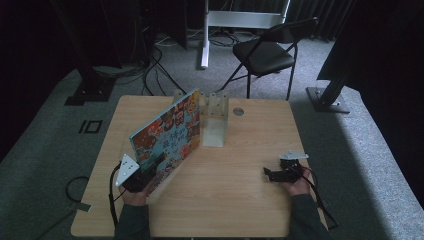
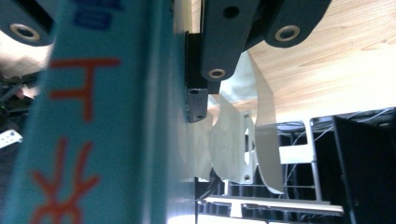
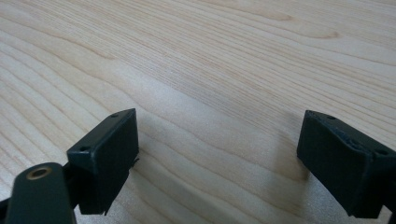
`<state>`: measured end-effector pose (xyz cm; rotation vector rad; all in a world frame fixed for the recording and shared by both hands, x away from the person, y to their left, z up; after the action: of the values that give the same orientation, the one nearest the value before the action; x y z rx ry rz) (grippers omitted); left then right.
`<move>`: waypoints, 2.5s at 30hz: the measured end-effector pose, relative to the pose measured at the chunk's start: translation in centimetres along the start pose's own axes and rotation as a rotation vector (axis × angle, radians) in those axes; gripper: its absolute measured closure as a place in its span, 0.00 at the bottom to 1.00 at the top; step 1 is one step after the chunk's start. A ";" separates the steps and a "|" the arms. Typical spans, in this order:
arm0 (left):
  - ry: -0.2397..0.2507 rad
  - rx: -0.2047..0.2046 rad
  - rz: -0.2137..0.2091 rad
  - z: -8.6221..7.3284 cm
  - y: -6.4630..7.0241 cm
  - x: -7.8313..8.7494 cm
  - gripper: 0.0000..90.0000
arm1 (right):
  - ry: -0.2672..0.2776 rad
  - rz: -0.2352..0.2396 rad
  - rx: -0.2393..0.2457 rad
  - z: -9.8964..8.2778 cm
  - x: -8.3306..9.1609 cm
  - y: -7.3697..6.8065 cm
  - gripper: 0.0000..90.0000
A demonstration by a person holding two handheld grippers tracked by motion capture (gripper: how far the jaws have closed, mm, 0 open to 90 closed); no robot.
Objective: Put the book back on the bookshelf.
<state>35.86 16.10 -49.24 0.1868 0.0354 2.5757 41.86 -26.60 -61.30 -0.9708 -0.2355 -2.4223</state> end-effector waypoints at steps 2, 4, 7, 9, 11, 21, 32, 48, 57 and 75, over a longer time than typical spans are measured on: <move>-0.001 0.003 0.014 -0.1 -0.2 0.0 0.90 | 0.000 0.000 0.000 0.0 0.0 0.0 0.14; -0.003 0.006 0.021 -0.1 -0.4 0.0 0.90 | 0.000 -0.001 -0.001 0.0 0.0 0.0 0.14; -0.003 0.005 0.033 0.0 -0.6 0.0 0.90 | 0.000 -0.001 -0.001 0.0 0.0 0.0 0.14; -0.002 0.001 0.042 0.0 -0.7 0.0 0.90 | 0.000 -0.001 -0.001 0.0 0.0 0.0 0.14; -0.005 -0.001 0.051 0.1 -0.7 0.0 0.90 | 0.000 -0.001 -0.001 0.0 0.0 0.0 0.14; 0.002 -0.004 0.084 0.4 -0.9 -0.2 0.90 | 0.000 -0.001 -0.001 0.0 0.0 0.0 0.14; -0.004 -0.007 0.119 0.7 -1.1 -0.9 0.90 | 0.000 -0.001 -0.001 0.0 0.0 0.0 0.14; -0.011 -0.002 0.165 1.1 -0.9 -2.1 0.90 | 0.000 -0.001 0.000 0.0 0.0 0.0 0.14; -0.006 0.007 0.176 1.5 -0.6 -2.9 0.90 | 0.000 -0.001 0.000 0.0 0.0 0.0 0.14; -0.014 0.010 0.284 2.0 -1.4 -4.2 0.90 | 0.000 -0.001 -0.001 0.0 0.0 0.0 0.14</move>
<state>40.44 15.04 -47.94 0.2273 0.0171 2.8574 41.87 -26.59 -61.30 -0.9710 -0.2346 -2.4239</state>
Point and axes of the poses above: each handheld gripper's, and its own axes: x roughly backward along the jaws, z roughly out of its top, y roughly to its right, the point moved 9 cm from there along -x, roughly forward along the jaws, and after that the axes turned 2 degrees about z, right-handed, at the moved point
